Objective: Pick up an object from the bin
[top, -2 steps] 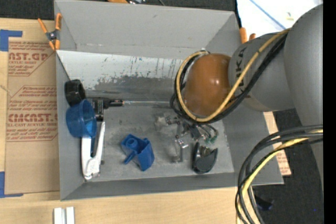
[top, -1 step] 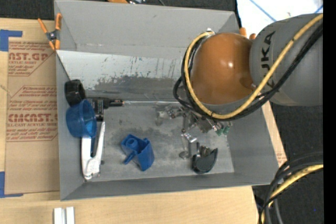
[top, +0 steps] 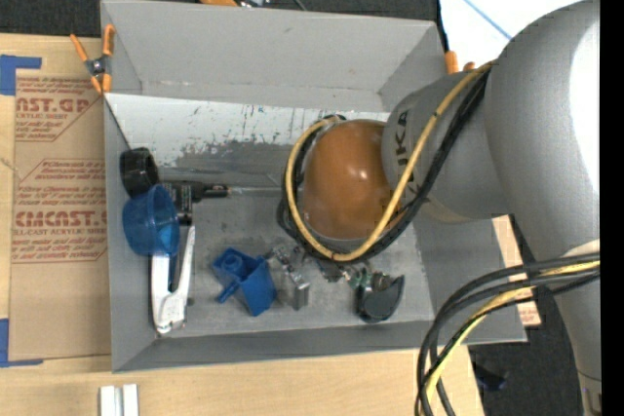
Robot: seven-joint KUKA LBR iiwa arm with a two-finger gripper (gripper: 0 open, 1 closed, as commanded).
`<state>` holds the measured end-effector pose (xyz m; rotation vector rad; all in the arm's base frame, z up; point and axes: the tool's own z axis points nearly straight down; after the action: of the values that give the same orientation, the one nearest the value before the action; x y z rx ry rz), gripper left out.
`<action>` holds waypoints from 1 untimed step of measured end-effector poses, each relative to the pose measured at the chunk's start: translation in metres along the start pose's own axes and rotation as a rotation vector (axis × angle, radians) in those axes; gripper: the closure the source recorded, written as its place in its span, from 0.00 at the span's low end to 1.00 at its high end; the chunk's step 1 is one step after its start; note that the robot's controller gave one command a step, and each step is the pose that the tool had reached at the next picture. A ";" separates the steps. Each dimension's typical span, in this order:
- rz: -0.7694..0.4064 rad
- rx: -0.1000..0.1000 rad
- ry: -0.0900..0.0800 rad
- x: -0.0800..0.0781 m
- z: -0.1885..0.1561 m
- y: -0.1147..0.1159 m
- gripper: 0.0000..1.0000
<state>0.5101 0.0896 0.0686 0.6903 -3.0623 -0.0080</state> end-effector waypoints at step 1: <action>0.000 0.001 -0.002 -0.001 -0.001 0.000 1.00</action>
Offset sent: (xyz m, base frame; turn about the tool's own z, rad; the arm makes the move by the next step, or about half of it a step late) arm 0.0010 0.0162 0.0175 0.0409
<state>0.5110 0.0895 0.0698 0.6907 -3.0646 -0.0075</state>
